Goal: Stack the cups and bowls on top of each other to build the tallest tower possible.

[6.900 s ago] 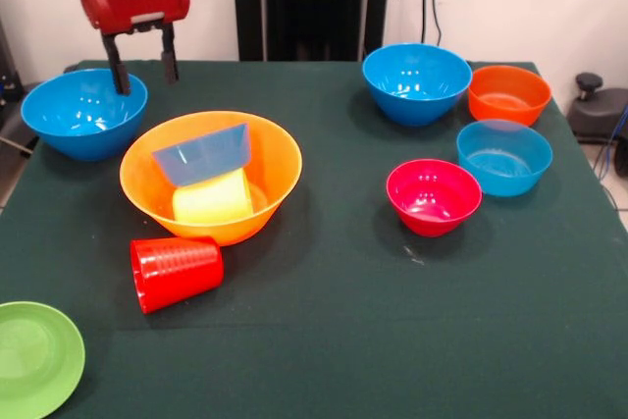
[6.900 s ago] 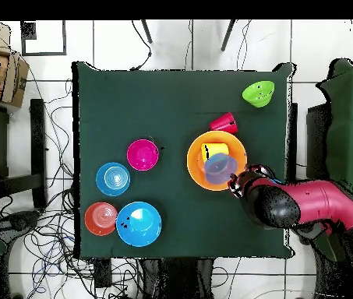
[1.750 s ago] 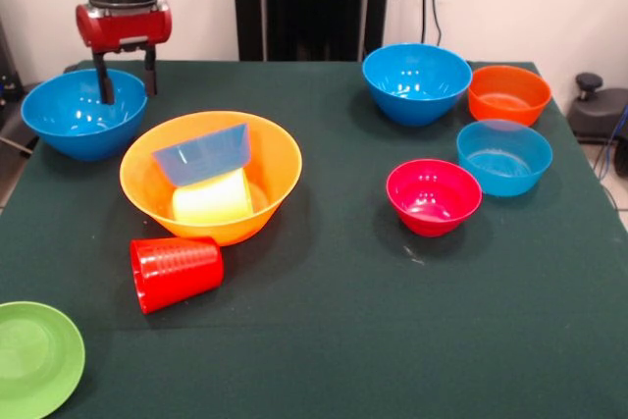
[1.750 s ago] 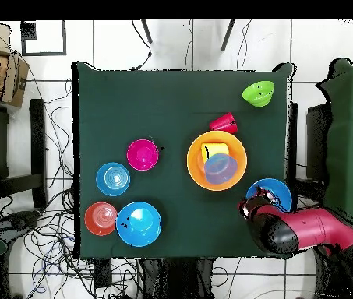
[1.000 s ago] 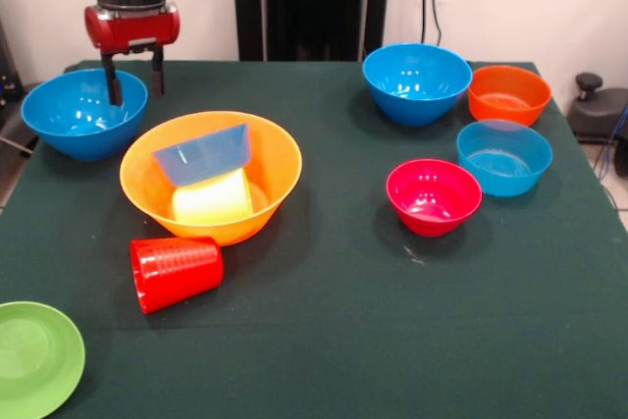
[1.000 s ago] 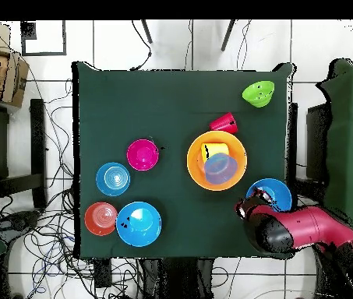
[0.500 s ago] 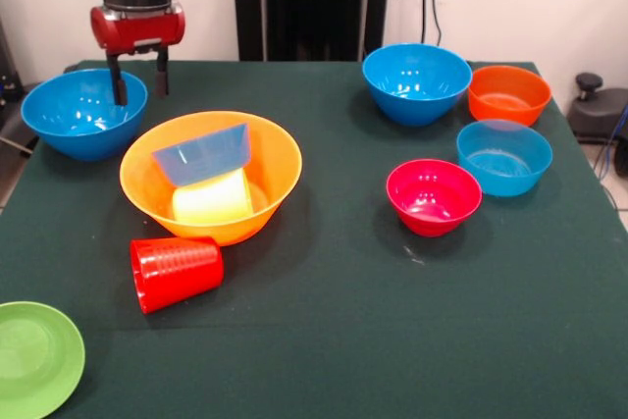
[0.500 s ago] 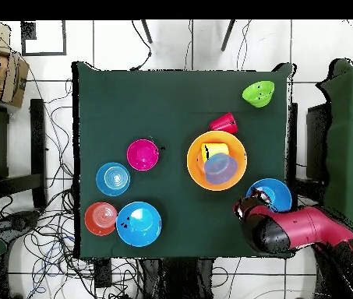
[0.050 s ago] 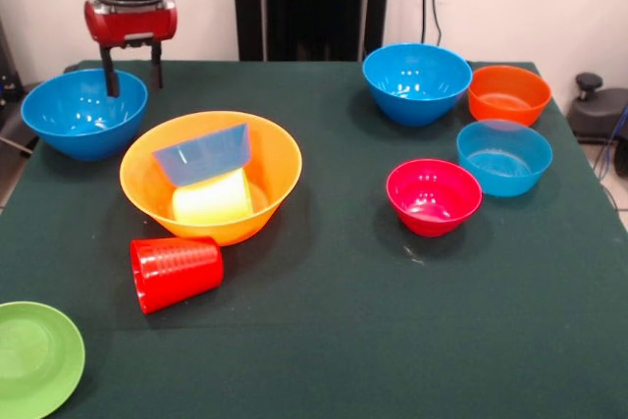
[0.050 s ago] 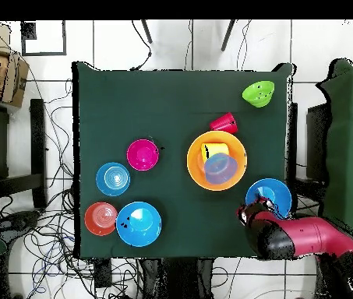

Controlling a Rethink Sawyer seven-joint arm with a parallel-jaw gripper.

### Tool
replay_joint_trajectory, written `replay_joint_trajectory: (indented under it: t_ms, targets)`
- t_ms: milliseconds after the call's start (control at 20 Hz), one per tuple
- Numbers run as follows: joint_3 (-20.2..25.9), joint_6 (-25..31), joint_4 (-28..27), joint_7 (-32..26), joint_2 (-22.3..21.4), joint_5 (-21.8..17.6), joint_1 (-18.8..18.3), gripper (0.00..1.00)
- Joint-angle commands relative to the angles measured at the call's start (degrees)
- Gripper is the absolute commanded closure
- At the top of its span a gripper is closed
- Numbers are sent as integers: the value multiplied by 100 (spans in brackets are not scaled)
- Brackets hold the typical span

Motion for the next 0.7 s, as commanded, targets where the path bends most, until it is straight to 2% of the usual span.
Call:
replay_joint_trajectory:
  t_ms: [50,150,400,700]
  targets:
    - [-741,-613,182,1648,120,406,357,0]
    - [-947,-675,166,1845,114,534,502,0]
    - [-1407,-1004,142,2203,158,486,932,0]
    - [-1429,-931,177,2146,54,360,1163,0]
